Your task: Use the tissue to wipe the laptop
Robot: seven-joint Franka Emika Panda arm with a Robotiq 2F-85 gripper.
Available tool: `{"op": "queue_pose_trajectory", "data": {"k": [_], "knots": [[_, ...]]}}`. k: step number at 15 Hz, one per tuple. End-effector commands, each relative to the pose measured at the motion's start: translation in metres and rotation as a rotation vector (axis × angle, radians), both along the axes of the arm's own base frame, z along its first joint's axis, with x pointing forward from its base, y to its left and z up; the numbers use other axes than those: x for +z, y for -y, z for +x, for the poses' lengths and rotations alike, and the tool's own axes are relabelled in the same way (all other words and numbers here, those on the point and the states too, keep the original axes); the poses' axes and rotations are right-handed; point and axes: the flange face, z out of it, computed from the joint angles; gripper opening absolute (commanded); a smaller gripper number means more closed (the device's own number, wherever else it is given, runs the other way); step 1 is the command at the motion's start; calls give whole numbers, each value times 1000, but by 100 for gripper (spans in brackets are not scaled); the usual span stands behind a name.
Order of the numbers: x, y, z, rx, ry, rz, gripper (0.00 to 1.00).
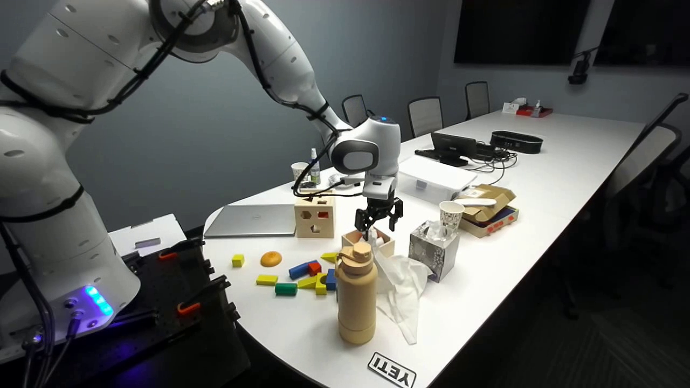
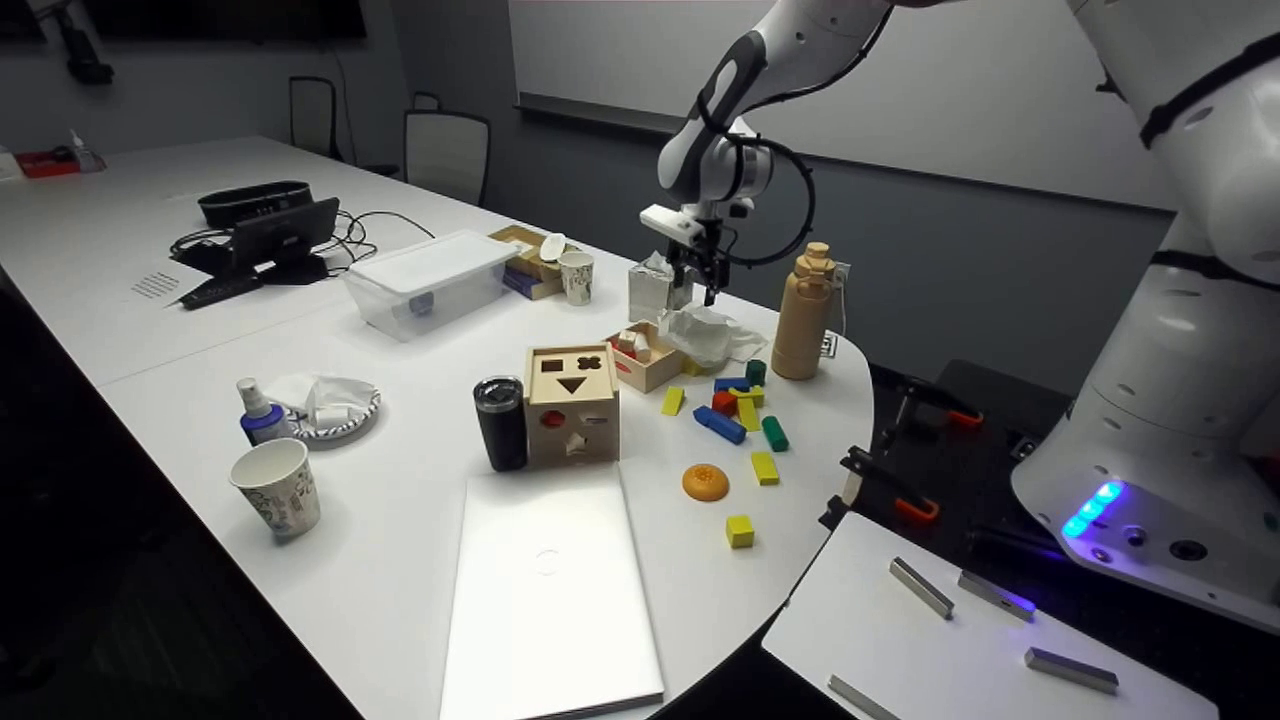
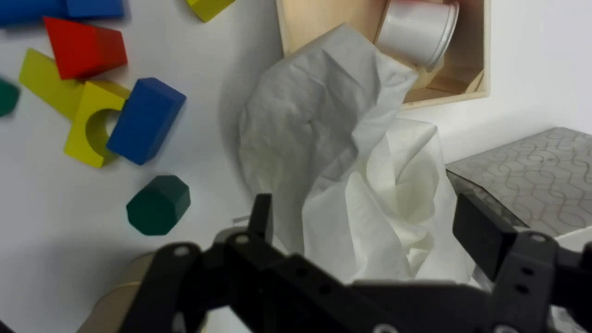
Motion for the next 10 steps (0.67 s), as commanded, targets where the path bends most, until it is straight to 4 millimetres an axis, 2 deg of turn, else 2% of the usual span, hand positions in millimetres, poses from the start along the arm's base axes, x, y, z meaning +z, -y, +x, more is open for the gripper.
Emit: {"op": "queue_pose_trajectory", "data": {"k": [1, 7, 8, 9, 10], "knots": [[-28, 9, 6, -111, -55, 41, 100], [-78, 12, 8, -162, -89, 114, 100], [-82, 12, 10, -171, -81, 107, 75], [-86, 12, 12, -181, -76, 104, 74], [-87, 12, 13, -190, -70, 99, 68]]}}
